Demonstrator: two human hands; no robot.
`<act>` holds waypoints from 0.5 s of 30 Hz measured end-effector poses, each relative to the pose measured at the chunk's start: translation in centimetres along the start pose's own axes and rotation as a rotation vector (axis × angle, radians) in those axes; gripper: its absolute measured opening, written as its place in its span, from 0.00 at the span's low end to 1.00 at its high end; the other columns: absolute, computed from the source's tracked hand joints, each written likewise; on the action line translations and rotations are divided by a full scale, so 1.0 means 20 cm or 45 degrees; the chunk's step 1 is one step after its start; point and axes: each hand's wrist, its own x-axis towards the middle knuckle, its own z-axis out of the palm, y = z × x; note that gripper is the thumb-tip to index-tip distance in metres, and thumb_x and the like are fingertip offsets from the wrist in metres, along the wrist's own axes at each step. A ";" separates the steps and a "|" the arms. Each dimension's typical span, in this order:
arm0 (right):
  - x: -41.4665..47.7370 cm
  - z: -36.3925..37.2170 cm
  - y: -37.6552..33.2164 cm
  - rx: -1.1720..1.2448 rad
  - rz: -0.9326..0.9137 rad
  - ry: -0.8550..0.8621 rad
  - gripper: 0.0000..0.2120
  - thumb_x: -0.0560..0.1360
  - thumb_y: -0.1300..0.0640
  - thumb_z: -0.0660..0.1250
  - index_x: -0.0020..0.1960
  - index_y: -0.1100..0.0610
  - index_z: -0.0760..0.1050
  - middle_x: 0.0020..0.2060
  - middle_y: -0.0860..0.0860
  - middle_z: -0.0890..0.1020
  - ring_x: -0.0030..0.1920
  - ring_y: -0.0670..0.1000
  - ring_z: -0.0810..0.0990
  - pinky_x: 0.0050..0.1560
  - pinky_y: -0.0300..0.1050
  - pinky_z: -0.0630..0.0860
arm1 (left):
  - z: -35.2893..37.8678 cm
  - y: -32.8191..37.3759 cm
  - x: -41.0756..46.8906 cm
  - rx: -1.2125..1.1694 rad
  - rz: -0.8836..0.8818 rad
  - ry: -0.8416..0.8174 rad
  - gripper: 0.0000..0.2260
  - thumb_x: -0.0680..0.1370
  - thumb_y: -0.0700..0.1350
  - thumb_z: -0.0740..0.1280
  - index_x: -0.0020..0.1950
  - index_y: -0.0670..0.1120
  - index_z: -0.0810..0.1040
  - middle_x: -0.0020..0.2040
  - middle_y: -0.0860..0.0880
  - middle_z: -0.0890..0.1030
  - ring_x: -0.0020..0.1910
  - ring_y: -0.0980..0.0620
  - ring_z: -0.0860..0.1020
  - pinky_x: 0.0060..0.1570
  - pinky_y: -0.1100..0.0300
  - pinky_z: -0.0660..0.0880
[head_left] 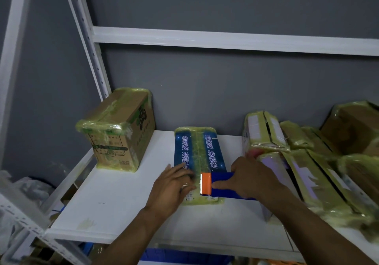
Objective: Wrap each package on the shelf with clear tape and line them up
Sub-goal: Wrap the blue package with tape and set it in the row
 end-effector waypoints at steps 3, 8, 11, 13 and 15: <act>-0.01 -0.01 0.01 0.070 -0.002 -0.008 0.34 0.58 0.19 0.70 0.40 0.49 0.70 0.36 0.45 0.78 0.38 0.44 0.78 0.35 0.38 0.72 | 0.01 -0.01 -0.01 -0.119 -0.063 -0.028 0.14 0.80 0.54 0.68 0.62 0.51 0.84 0.64 0.55 0.82 0.66 0.59 0.75 0.61 0.74 0.66; -0.05 -0.04 0.08 0.141 0.013 0.019 0.33 0.59 0.21 0.73 0.43 0.50 0.73 0.37 0.45 0.79 0.39 0.43 0.79 0.37 0.36 0.72 | -0.04 -0.06 -0.01 -0.113 -0.065 -0.087 0.16 0.81 0.56 0.65 0.64 0.50 0.83 0.65 0.56 0.80 0.70 0.59 0.72 0.65 0.72 0.65; -0.05 -0.08 0.12 0.086 0.002 0.125 0.33 0.58 0.20 0.72 0.40 0.50 0.73 0.35 0.46 0.79 0.37 0.43 0.79 0.35 0.36 0.71 | -0.07 -0.07 0.02 -0.098 -0.092 -0.122 0.18 0.80 0.59 0.62 0.62 0.52 0.82 0.64 0.56 0.81 0.66 0.58 0.75 0.64 0.72 0.66; -0.05 -0.08 0.11 0.059 0.018 0.118 0.33 0.59 0.21 0.72 0.40 0.50 0.72 0.34 0.45 0.78 0.36 0.43 0.78 0.35 0.37 0.70 | -0.07 -0.06 0.03 -0.035 -0.039 -0.126 0.12 0.82 0.55 0.64 0.64 0.54 0.80 0.62 0.57 0.80 0.63 0.57 0.76 0.69 0.66 0.65; -0.04 -0.06 0.11 0.060 0.035 0.099 0.33 0.59 0.22 0.73 0.40 0.51 0.73 0.35 0.45 0.78 0.37 0.43 0.78 0.35 0.37 0.69 | -0.07 -0.02 0.03 -0.015 -0.038 -0.129 0.15 0.83 0.49 0.66 0.70 0.58 0.76 0.63 0.59 0.78 0.63 0.56 0.75 0.68 0.63 0.66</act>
